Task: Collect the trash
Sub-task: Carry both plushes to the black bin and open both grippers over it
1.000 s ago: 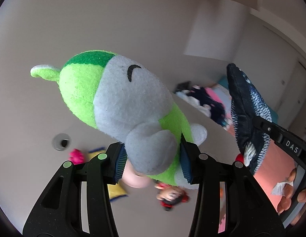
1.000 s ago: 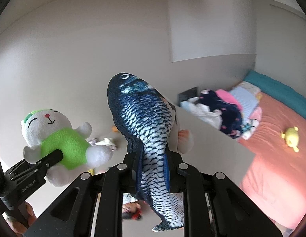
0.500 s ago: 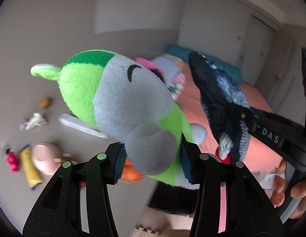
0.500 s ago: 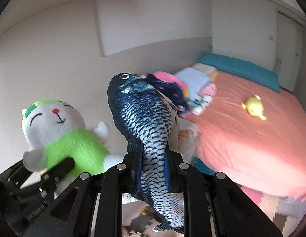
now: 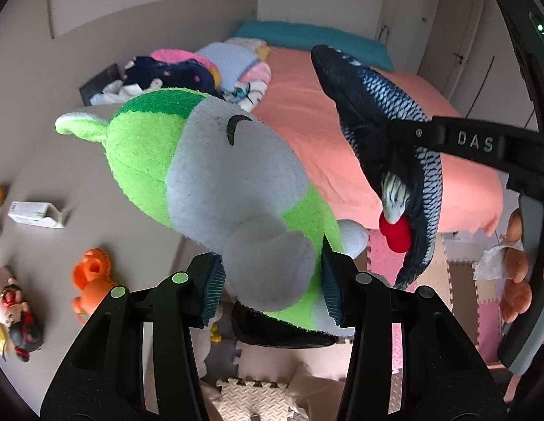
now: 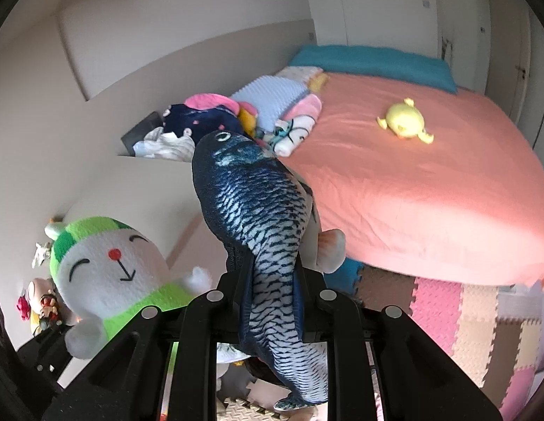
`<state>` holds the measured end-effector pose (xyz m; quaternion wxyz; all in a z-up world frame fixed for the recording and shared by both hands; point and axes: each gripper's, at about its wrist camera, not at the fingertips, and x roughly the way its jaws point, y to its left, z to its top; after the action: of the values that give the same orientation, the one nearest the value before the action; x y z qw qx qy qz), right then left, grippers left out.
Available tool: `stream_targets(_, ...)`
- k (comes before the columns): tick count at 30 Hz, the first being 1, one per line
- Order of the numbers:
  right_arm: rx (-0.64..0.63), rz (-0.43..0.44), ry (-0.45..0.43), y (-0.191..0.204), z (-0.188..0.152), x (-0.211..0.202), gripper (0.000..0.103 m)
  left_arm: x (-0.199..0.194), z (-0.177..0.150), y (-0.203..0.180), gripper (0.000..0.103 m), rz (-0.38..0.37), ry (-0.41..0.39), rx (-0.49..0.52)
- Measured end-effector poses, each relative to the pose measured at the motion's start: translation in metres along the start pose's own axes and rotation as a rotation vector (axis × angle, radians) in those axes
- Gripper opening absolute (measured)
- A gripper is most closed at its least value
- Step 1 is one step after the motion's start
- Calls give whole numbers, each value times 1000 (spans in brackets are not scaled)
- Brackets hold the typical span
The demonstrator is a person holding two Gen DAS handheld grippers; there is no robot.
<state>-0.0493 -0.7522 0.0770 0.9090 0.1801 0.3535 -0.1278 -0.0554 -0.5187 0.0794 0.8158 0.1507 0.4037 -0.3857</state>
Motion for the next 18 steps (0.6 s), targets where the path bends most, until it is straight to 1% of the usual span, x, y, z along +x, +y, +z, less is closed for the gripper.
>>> stream_targets(2, -3, 2, 12, -4, 1, 10, 20, 10, 1, -4, 47, -4, 19, 11)
stream_targets(3, -3, 1, 18, -7, 1, 15, 23, 13, 1, -9, 50, -9, 29, 21)
stream_targets(4, 1, 7, 27, -8, 1, 19, 28, 20, 0, -15, 61, -14, 46, 37)
stream_targets(5, 13, 6, 30, -11, 2, 23, 46, 26, 0, -17, 73, -17, 64, 55)
stream_targets(6, 23, 3, 25, -10, 3, 24, 57, 34, 3, -17, 90, -11, 68, 65)
stream_targets(7, 31, 4, 12, -12, 3, 25, 58, 35, 2, -18, 98, 12, 58, 75)
stream_targets(9, 37, -1, 8, -15, 4, 26, 59, 38, 2, -21, 97, 62, 31, 106)
stream_targets(10, 42, -8, 5, -17, 6, 27, 61, 40, 2, -19, 97, 71, 33, 109)
stream_targets(12, 49, -18, -1, -19, 7, 25, 66, 40, 3, -13, 97, 72, 42, 91)
stream_targets(18, 37, -31, -5, -15, 2, 18, 67, 30, 0, 9, 97, 49, 44, 18)
